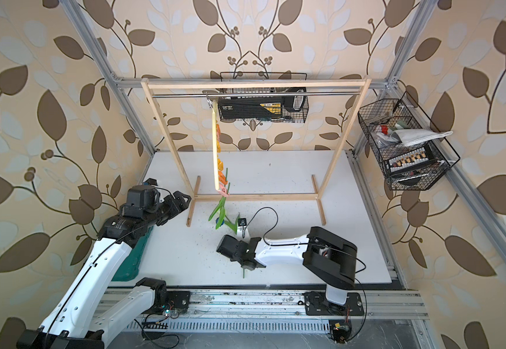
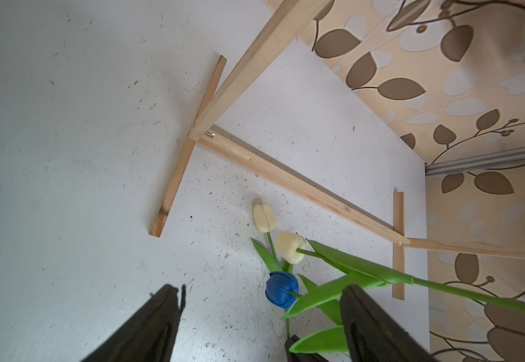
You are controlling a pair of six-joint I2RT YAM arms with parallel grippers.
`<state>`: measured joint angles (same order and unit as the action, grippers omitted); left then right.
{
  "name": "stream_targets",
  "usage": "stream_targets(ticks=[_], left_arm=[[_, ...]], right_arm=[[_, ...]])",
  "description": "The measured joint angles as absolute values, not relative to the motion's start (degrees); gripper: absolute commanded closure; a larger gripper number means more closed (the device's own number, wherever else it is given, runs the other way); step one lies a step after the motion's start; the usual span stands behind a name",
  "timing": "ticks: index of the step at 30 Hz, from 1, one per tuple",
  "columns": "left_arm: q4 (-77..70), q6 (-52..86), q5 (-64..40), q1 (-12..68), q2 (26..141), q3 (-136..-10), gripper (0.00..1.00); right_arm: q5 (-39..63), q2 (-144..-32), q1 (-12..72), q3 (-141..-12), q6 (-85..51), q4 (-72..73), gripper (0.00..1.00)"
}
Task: Dry the flowers on a clothes hanger
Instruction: Pick up the flower at the center of the board.
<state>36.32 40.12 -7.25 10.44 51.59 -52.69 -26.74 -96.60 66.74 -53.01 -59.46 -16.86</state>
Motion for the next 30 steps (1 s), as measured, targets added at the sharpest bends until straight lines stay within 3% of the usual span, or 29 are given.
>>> stream_targets(ticks=[8,16,22,30], left_arm=[[35.83,37.89,-12.93,10.44,50.89,-53.04,0.25],[28.49,36.62,-24.56,11.55,43.57,-51.00,0.32],[21.37,34.85,-28.01,25.89,44.84,-50.65,0.33],[15.84,29.78,-26.52,44.71,46.70,-49.56,0.30]], right_arm=[[-21.85,-73.56,58.67,-38.26,-61.52,-19.90,1.00],[-13.34,-49.17,49.76,-35.38,-64.79,-21.67,1.00],[-9.17,-40.80,47.57,-36.27,-67.66,-23.27,1.00],[-3.11,-39.77,36.95,-33.85,-78.04,-18.70,1.00]])
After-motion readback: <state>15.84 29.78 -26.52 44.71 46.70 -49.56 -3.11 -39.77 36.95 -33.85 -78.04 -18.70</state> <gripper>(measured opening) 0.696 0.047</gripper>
